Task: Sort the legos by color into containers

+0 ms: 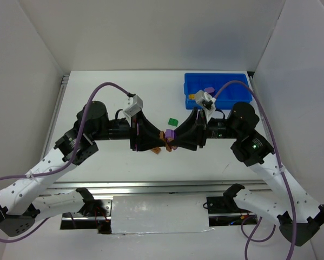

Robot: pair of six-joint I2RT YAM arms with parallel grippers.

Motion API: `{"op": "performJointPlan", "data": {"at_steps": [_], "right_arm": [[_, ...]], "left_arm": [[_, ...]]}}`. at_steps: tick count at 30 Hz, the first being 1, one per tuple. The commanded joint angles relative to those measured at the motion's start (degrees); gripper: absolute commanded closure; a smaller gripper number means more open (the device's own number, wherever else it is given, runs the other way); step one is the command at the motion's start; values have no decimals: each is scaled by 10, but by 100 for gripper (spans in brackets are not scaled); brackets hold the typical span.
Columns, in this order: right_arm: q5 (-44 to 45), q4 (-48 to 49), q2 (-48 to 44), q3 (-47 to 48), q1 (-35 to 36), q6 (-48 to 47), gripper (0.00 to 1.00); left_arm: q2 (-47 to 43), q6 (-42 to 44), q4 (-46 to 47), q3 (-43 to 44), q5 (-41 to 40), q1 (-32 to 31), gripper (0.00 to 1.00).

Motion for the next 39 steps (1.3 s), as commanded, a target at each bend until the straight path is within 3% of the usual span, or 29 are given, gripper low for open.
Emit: {"op": "performJointPlan", "data": {"at_steps": [1,7,11,20,23,24,25,27,32,37,39], "right_arm": [[-29,46,-29,-16,-35,23,100],[-80,86,-28,-26,-63,60,100],[-33,52,-34,-17,-70,40,100],[237,-27,-17,6,-81,21,100],[419,-51,1,24,-89,38,100],[500,-58,23,36,-96,33,100],[521,-55,40,42,-118,25,100],[527,-57,111,59,-158,1,100],[530,-33,318,148,-271,1,100],[574,-49,505,284,-292,-29,100],[543,-70,551,348,-317,-30,100]], "left_arm": [[-31,14,12,-7,4,4,100],[-34,15,13,-10,7,4,100],[-35,14,10,-10,-6,4,100],[-33,1,-53,4,-113,4,100],[-34,-7,-82,8,-164,4,100],[-33,-11,-107,15,-203,4,100],[-32,-15,-121,20,-225,4,100],[-30,-19,-148,34,-280,4,100],[-27,-19,-206,39,-330,4,100],[-51,-1,-227,27,-350,6,100],[-71,10,-225,16,-346,6,100]]}}
